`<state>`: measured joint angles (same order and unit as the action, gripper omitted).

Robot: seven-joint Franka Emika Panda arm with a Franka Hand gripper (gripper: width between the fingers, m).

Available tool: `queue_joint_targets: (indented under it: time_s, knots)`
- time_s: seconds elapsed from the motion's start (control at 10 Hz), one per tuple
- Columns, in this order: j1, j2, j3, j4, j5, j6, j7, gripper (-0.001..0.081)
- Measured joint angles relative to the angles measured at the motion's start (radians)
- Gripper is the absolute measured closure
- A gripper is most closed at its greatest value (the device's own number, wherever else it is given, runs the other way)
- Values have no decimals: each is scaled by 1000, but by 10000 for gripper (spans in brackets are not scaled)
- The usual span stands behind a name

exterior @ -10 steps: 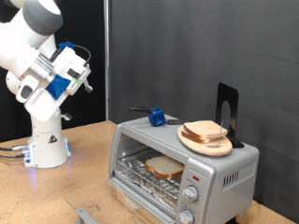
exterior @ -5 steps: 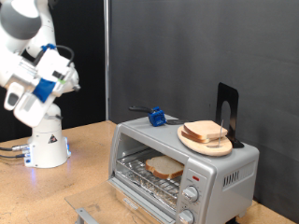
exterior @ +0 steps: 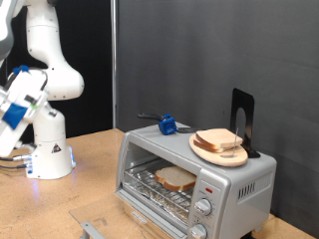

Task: Make a piece of toast with the oven

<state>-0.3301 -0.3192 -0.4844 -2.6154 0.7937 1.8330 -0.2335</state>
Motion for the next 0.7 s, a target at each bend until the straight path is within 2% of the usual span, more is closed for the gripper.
queue_joint_targets:
  time_s: [0.3,0.4,0.6,0.7]
  knots:
    - [20,186,-2,121,57,-12,-100,-2]
    - [18,180,-2,116,57,-13,-97,-2]
    - [15,195,-5,132,-13,-109,-98,-2]
    - [16,224,0,146,-25,-100,-93,-2]
